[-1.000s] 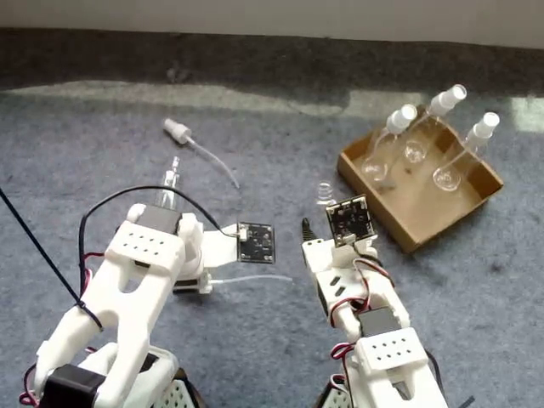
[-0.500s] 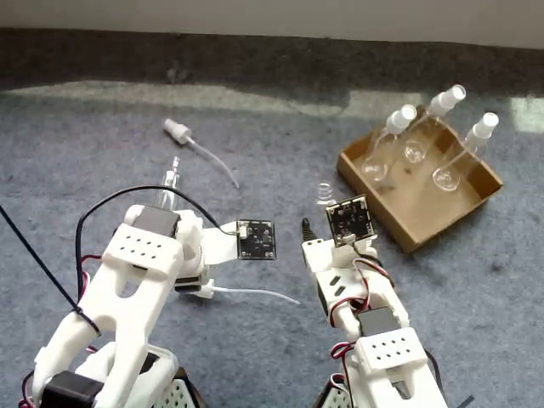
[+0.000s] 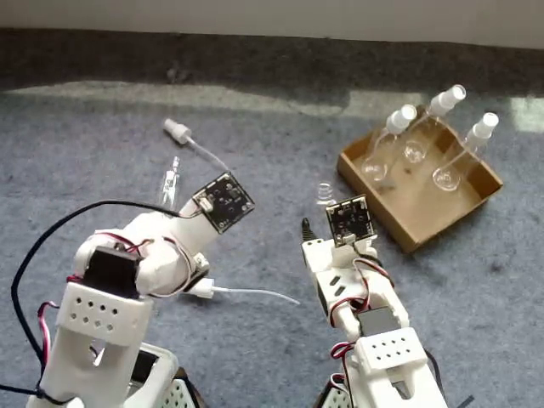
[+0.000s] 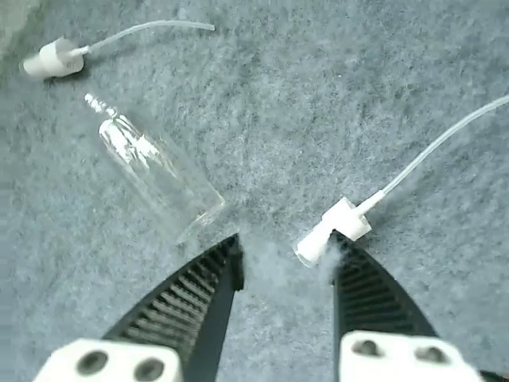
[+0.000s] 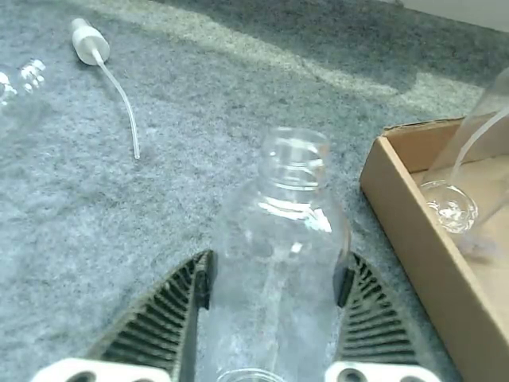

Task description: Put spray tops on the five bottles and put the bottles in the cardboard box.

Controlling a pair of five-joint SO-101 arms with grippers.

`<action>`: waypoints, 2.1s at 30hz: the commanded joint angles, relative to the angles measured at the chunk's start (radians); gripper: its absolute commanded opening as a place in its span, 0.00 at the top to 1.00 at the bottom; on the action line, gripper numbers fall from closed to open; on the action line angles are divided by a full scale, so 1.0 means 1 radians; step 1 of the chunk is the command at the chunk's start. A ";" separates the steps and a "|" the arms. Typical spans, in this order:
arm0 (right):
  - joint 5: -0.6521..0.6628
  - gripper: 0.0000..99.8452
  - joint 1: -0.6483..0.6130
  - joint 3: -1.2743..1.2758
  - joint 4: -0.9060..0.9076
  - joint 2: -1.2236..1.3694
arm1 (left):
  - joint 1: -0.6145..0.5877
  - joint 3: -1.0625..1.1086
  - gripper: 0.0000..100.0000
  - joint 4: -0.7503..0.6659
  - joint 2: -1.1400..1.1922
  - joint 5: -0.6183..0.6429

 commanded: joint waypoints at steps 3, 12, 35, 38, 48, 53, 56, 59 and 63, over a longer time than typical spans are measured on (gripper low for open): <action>0.000 0.88 0.010 -0.012 -0.030 -0.024 | 0.015 -0.053 0.85 0.072 -0.059 0.304; 0.000 0.88 0.010 -0.012 -0.030 -0.024 | 0.013 0.008 0.85 0.077 -0.067 0.528; 0.000 0.88 0.010 -0.012 -0.030 -0.024 | 0.013 0.226 0.84 -0.008 -0.059 1.008; 0.000 0.88 0.010 -0.012 -0.030 -0.024 | 0.021 0.246 0.84 -0.046 -0.059 1.005; 0.000 0.88 0.010 -0.012 -0.030 -0.024 | 0.016 0.188 0.64 -0.048 -0.058 1.056; 0.000 0.88 0.010 -0.012 -0.030 -0.024 | 0.015 0.182 0.57 -0.052 -0.058 1.102; 0.000 0.88 0.010 -0.012 -0.030 -0.024 | 0.013 0.145 0.59 -0.048 -0.058 1.109; 0.000 0.88 0.010 -0.012 -0.030 -0.024 | 0.015 0.111 0.64 -0.048 -0.058 1.109; 0.000 0.88 0.010 -0.012 -0.030 -0.024 | 0.015 0.099 0.69 -0.046 -0.056 1.109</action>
